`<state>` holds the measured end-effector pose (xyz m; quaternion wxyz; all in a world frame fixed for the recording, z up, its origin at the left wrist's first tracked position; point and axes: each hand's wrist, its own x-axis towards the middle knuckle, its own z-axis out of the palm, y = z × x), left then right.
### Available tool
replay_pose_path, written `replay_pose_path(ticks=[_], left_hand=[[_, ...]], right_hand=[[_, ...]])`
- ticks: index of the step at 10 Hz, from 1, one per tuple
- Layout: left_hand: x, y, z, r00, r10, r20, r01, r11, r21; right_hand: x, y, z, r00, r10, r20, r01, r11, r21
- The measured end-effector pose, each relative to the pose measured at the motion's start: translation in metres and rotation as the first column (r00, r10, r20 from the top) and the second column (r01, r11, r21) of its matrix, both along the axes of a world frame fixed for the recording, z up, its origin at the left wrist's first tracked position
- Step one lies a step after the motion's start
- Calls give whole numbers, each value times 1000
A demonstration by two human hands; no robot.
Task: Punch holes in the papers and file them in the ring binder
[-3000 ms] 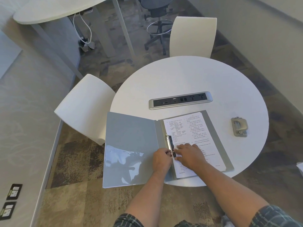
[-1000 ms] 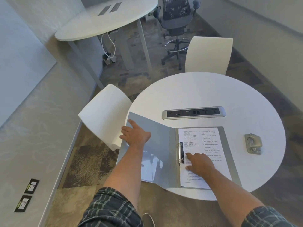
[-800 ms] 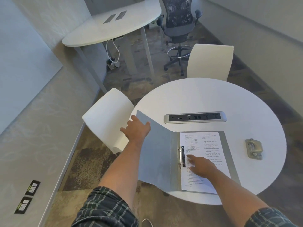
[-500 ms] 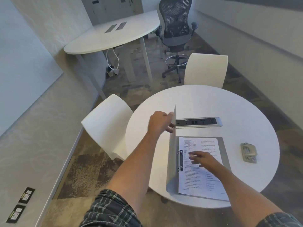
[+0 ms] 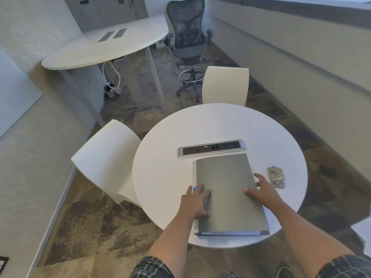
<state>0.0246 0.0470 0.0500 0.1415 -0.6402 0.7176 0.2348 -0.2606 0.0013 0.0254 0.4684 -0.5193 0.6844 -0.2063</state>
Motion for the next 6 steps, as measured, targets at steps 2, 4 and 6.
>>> replay_pose_path(ticks=[2,4,6], left_hand=[[-13,19,-34,994,-80,77,81,997,-14],[-18,19,-36,986,-115,119,119,993,-26],[-14,-9,-2,994,-99,55,105,985,-139]], right_hand=[[18,27,-10,737,395,-548,-378,914,151],[21,33,-15,644,464,-609,-448,873,192],[24,10,5,584,381,-717,-499,865,53]])
